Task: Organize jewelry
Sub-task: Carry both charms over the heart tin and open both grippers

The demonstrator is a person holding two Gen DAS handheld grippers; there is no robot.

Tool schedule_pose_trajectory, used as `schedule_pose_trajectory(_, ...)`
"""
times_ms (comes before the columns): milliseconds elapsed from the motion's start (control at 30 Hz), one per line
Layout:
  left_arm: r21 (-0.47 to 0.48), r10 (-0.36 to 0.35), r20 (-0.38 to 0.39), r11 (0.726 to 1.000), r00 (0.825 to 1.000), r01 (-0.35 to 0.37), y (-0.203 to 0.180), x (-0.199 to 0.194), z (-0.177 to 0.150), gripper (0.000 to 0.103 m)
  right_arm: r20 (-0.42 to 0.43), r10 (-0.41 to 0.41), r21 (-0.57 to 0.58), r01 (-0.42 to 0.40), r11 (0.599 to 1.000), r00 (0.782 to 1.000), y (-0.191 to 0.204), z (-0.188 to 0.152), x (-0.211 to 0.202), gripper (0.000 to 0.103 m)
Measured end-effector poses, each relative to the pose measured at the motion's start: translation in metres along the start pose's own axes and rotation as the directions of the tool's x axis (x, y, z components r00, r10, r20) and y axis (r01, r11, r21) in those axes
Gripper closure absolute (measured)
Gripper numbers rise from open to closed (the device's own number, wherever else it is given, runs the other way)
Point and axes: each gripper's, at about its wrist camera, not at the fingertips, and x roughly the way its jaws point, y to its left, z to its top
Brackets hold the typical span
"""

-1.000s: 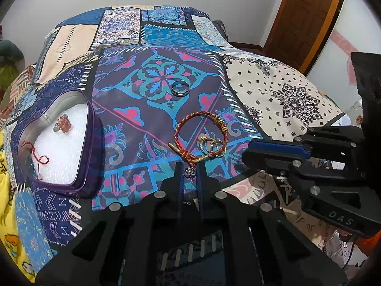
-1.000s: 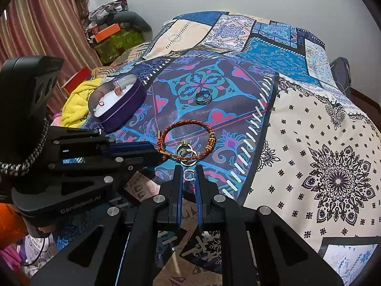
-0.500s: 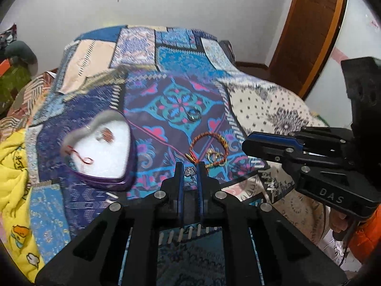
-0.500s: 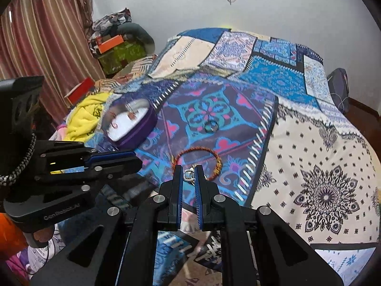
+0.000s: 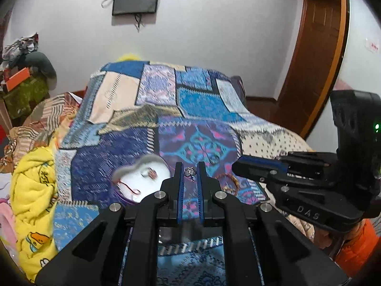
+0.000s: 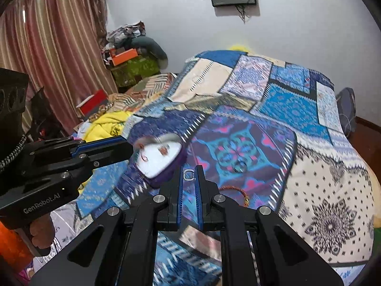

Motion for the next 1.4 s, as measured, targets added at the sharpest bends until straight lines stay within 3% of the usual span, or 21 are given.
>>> schedule_pose_trajectory(233, -0.008, 0.030, 0.068, 1.000, 0.997, -0.030, 0.017, -0.015, 0.012, 0.094, 0.030, 0.028, -0.024, -0.028, 0.999, 0.999, 0.015, 0.017, 0.009, 0.095)
schedule_pose_trajectory(467, -0.032, 0.043, 0.085, 0.999, 0.995, -0.041, 0.040, -0.012, 0.018, 0.094, 0.035, 0.066, -0.022, -0.065, 0.998, 0.997, 0.021, 0.028, 0.028, 0.095)
schedule_pose_trajectory(667, -0.040, 0.053, 0.043, 0.998, 0.998, -0.052, 0.054, 0.006, 0.010, 0.094, 0.014, 0.099, -0.042, -0.098, 0.994, 0.995, 0.030, 0.032, 0.048, 0.095)
schedule_pose_trajectory(1000, -0.075, 0.028, -0.071, 0.997, 0.997, -0.033, 0.070, 0.047, -0.011, 0.094, -0.114, 0.124, -0.065, -0.132, 0.989, 0.986, 0.037, 0.009, 0.091, 0.095)
schedule_pose_trajectory(1400, -0.106, 0.012, -0.113, 0.994, 0.994, -0.024, 0.080, 0.069, -0.017, 0.094, -0.155, 0.095, -0.122, -0.115, 0.986, 0.983, 0.041, 0.005, 0.102, 0.095)
